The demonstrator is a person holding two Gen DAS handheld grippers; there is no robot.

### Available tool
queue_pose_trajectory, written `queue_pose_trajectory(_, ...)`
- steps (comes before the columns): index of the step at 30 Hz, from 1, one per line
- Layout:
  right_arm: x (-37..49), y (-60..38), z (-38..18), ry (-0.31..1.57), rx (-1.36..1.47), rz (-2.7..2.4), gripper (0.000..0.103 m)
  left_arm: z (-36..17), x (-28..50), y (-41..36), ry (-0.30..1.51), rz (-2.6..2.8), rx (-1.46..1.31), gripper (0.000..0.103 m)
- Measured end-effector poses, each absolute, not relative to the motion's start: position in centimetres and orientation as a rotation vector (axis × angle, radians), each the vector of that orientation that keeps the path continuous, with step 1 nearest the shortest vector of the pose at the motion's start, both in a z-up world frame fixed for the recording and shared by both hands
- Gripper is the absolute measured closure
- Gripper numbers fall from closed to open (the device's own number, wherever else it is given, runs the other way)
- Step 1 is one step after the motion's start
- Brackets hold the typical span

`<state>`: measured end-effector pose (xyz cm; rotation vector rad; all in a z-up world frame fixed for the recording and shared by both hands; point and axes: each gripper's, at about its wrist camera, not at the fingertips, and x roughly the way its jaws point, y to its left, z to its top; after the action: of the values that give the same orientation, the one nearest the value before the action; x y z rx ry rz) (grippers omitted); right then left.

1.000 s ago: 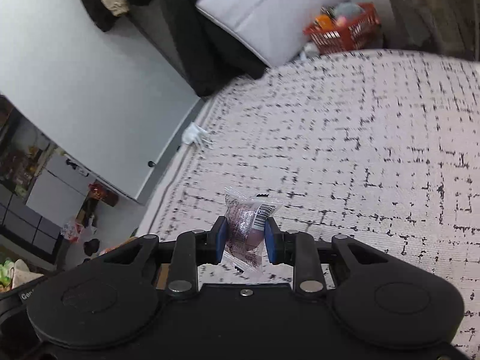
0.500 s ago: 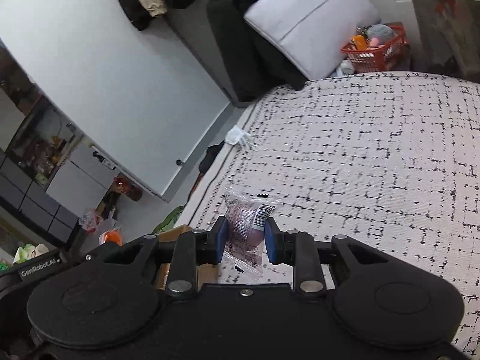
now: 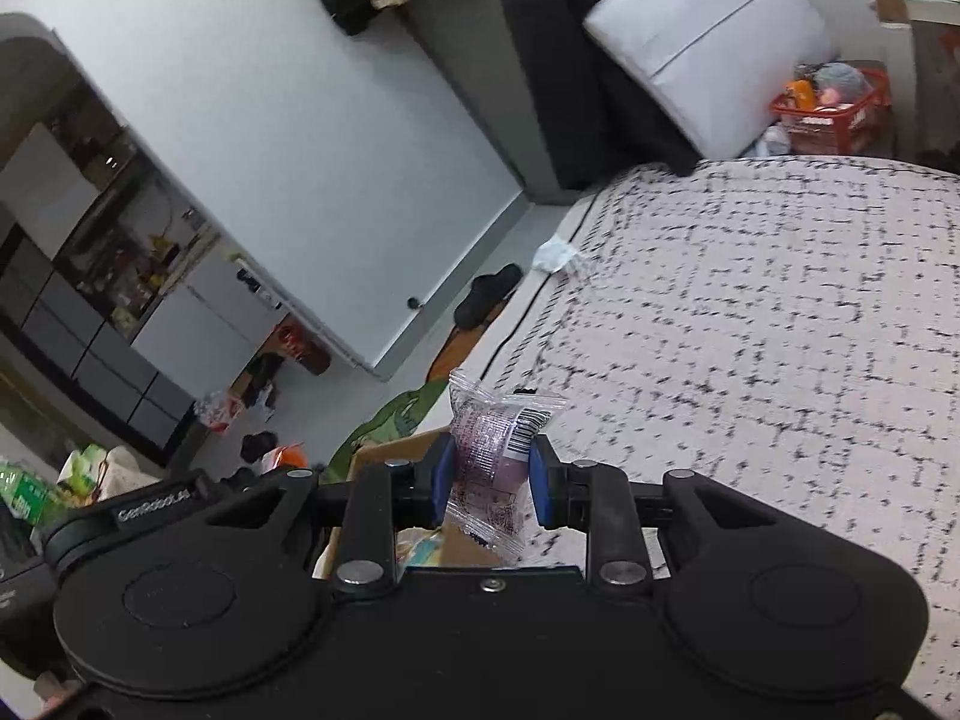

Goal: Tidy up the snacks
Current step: 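Carry both snacks into the cardboard box and open both tools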

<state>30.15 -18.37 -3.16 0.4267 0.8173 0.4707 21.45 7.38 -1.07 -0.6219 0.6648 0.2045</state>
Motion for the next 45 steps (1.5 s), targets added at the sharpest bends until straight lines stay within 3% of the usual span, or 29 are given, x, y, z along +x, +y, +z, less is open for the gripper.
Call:
queue_pose_trajectory(13,30.7,-11.1,-4.1,0.886,0.369,0.553,0.077,-4.4,21.2,15.1,0.700,0.303,-0.748,0.079)
queue_pose_trajectory(30,31.4,-4.3,-8.6,1.044,0.294,0.587,0.077,-9.5,23.1,19.3,0.774,0.312,-0.847,0.078)
queue_pose_trajectory(36,31.5,-3.3,-9.9,1.099,0.260,0.581,0.072,-10.9,24.2,20.3,0.791,0.311,-0.867,0.078)
queue_pose_trajectory(40,32.2,-3.8,-9.4,1.078,0.268,0.554,0.060,-11.1,25.1,20.6,0.797,0.297,-0.864,0.078)
queue_pose_trajectory(45,33.0,-4.6,-8.8,1.072,0.280,0.517,0.060,-10.4,26.2,20.5,0.789,0.285,-0.852,0.078)
